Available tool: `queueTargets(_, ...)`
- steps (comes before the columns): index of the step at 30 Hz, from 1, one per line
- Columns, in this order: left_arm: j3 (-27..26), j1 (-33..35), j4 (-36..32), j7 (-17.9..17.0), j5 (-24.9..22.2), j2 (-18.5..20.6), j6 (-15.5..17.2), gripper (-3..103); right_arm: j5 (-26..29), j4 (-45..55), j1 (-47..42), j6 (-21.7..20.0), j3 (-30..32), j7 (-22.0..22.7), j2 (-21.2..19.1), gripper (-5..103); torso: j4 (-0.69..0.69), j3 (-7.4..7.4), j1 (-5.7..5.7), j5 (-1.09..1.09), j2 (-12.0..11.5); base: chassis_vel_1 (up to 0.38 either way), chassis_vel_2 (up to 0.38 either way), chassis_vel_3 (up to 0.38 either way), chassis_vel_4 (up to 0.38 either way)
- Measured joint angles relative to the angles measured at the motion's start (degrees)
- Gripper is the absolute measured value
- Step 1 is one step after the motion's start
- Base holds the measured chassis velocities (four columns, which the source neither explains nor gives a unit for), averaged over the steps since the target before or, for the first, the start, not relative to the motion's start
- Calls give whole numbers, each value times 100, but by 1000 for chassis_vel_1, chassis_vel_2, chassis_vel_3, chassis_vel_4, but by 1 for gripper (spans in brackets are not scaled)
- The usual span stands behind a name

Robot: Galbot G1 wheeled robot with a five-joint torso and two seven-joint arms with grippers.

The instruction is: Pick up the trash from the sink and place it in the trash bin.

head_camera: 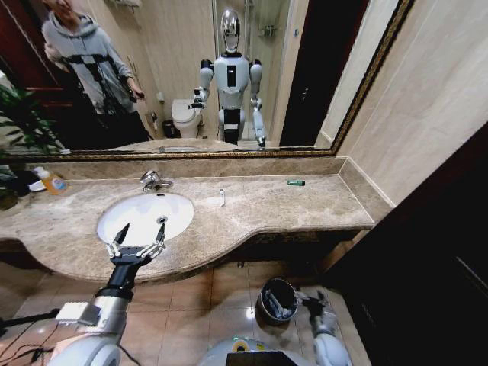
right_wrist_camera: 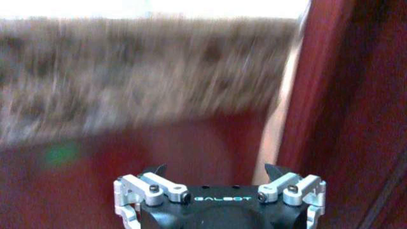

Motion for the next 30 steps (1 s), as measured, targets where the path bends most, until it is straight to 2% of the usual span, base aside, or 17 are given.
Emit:
queueTargets(3,1,0,0,0,0,0,0,100,-396,1265,-495,74,226,71,202,100,0,0,0,0,0,0,0,0,0)
queueTargets(4,1,-1,0,1,0,0,0,100,-398,1666,-614,54,191,72,219,100,0,0,0,-4,0,0,0,0,0)
queueTargets(5,1,-1,0,1,0,0,0,100,-398,1666,-614,54,191,72,219,100,0,0,0,-4,0,0,0,0,0)
queueTargets(7,1,0,0,0,0,0,0,100,-280,2571,-684,-183,134,-68,331,100,0,0,0,-1,0,0,0,0,0)
queueTargets(8,1,0,0,0,0,0,0,100,-280,2571,-684,-183,134,-68,331,100,0,0,0,-1,0,0,0,0,0)
queueTargets(10,1,0,0,1,0,0,0,100,-135,3354,-497,-595,109,-296,331,100,1,0,0,-2,0,0,0,0,0)
queueTargets(11,1,0,0,1,0,0,0,100,-135,3354,-497,-595,109,-296,331,100,1,0,0,-2,0,0,0,0,0)
queueTargets(13,1,0,0,1,0,0,0,100,187,3913,-84,-1227,-7,-753,42,100,0,0,0,-2,0,0,0,0,0)
queueTargets(15,0,0,0,-1,0,0,0,100,443,3988,234,-1604,-47,-1330,-220,100,2,0,0,-2,0,0,0,0,0)
queueTargets(16,0,0,0,-1,0,0,0,100,443,3988,234,-1604,-47,-1330,-220,100,2,0,0,-2,0,0,0,0,0)
queueTargets(17,1,0,0,0,0,0,0,100,543,3923,456,-1776,-57,-1921,-455,100,3,1,1,-1,0,0,0,0,0)
queueTargets(18,0,0,0,1,0,0,0,100,559,3784,596,-1828,-88,-2332,-626,100,3,1,1,-1,-1,0,0,0,0)
queueTargets(20,1,0,0,0,0,0,0,100,577,3506,839,-1893,-310,-2821,-954,100,0,1,1,0,-1,0,0,0,0)
queueTargets(21,1,0,0,0,0,0,0,100,577,3506,839,-1893,-310,-2821,-954,100,0,1,1,0,-1,0,0,0,0)
queueTargets(23,1,0,0,2,0,1,0,100,665,3182,1212,-1991,-669,-3328,-1277,100,0,1,1,1,-1,0,0,0,0)
queueTargets(28,1,0,0,1,0,1,0,100,796,2807,1897,-2212,-1257,-3349,-1636,100,0,1,1,0,-1,0,0,0,0)
queueTargets(30,0,-1,0,0,0,1,0,100,957,2403,2671,-2397,-1873,-3129,-1904,100,2,1,1,0,-1,0,0,0,0)
